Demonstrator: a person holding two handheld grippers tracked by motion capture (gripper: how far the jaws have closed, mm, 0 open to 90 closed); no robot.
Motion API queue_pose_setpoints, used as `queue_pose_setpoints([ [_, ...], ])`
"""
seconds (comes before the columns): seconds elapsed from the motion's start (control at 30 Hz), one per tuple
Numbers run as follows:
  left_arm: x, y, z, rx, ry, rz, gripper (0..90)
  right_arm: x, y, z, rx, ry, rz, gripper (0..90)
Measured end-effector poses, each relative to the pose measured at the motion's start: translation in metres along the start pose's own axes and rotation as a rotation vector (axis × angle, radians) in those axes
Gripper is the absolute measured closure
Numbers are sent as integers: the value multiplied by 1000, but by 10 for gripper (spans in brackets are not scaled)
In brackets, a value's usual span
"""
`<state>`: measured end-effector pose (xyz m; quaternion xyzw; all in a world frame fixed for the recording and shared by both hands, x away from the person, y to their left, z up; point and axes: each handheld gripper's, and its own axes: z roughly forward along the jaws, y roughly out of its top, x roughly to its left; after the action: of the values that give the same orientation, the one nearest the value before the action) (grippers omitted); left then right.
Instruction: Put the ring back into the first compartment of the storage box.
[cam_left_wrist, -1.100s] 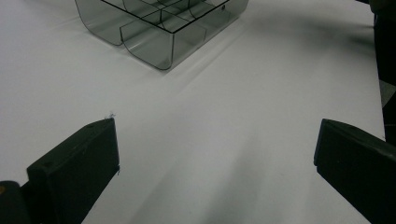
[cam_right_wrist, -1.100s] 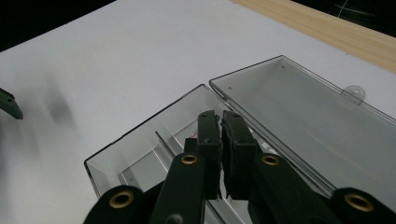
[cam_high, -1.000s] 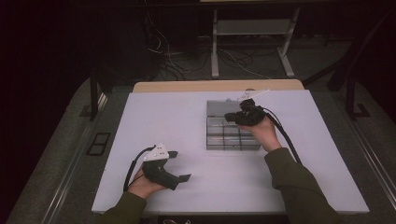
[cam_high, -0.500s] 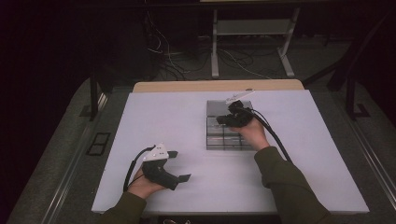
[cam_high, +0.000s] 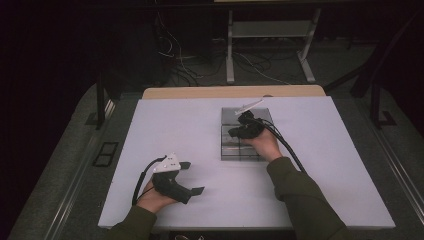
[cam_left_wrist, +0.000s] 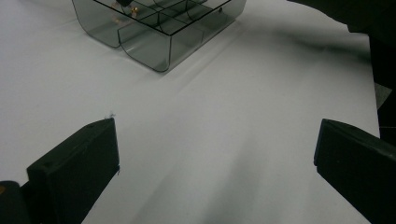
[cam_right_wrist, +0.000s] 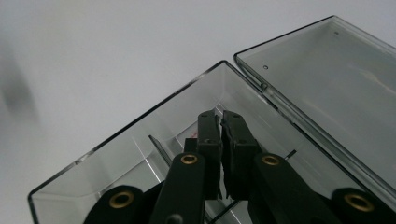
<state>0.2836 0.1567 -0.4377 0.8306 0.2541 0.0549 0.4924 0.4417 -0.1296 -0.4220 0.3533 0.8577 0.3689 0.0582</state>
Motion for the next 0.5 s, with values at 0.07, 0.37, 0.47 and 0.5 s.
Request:
queue_pose_setpoints([
  [0.07,0,0,0,4,0,0,0,0,0,2,7,-4,-5,853],
  [0.37,0,0,0,5,-1,1,0,2,0,3,15,4,-12,807],
  [0.47,0,0,0,3,-1,0,0,2,1,2,10,5,-12,784],
  [0.5,0,0,0,4,-1,1,0,2,1,1,7,6,-10,782],
])
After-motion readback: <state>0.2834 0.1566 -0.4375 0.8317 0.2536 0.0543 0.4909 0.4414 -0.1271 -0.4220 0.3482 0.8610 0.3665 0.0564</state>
